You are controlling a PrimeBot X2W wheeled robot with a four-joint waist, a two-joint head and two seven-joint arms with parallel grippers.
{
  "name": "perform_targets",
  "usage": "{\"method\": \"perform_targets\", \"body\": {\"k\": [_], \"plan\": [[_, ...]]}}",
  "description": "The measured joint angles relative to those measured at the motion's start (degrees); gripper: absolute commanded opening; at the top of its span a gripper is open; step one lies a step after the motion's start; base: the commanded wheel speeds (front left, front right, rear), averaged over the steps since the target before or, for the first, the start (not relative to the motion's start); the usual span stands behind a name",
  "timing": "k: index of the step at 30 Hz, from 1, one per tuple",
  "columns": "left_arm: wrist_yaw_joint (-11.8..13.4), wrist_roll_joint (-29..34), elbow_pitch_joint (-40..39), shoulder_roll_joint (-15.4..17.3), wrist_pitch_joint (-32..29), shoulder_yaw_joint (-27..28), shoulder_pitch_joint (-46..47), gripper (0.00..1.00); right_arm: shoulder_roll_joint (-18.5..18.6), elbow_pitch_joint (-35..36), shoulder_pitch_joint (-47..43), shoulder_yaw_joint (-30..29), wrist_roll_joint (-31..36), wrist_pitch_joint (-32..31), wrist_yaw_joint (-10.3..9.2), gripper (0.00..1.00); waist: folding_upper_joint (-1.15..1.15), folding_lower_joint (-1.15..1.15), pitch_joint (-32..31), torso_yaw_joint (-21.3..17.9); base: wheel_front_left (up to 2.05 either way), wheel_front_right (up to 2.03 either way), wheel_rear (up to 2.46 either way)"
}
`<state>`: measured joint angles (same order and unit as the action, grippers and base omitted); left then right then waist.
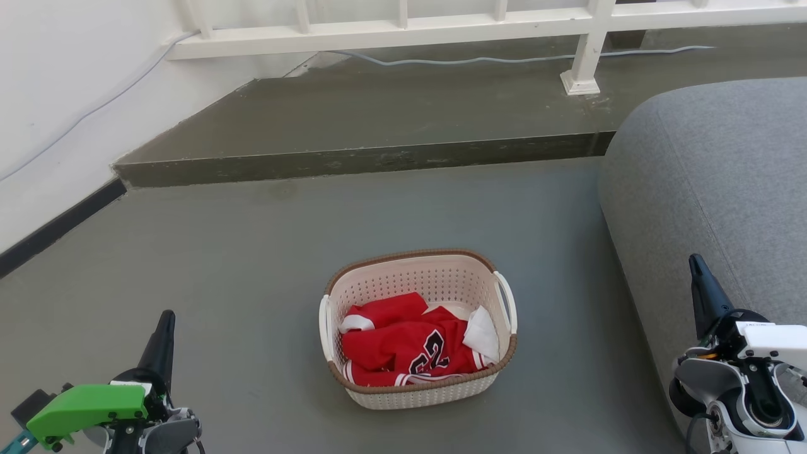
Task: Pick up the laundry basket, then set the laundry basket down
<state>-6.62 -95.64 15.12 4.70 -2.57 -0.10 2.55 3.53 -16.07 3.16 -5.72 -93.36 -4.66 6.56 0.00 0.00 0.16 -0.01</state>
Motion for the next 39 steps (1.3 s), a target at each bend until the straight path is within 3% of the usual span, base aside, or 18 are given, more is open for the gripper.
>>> {"method": "perform_targets", "body": {"k": [39], "plan": [[-0.3,0.0,0.7,0.0,-0.3,0.2,0.1,0.0,0.0,-0.1,0.2,-0.2,0.0,0.0,0.01,0.0,0.0,0.0,0.0,0.0,0.0,0.0,0.0]]}}
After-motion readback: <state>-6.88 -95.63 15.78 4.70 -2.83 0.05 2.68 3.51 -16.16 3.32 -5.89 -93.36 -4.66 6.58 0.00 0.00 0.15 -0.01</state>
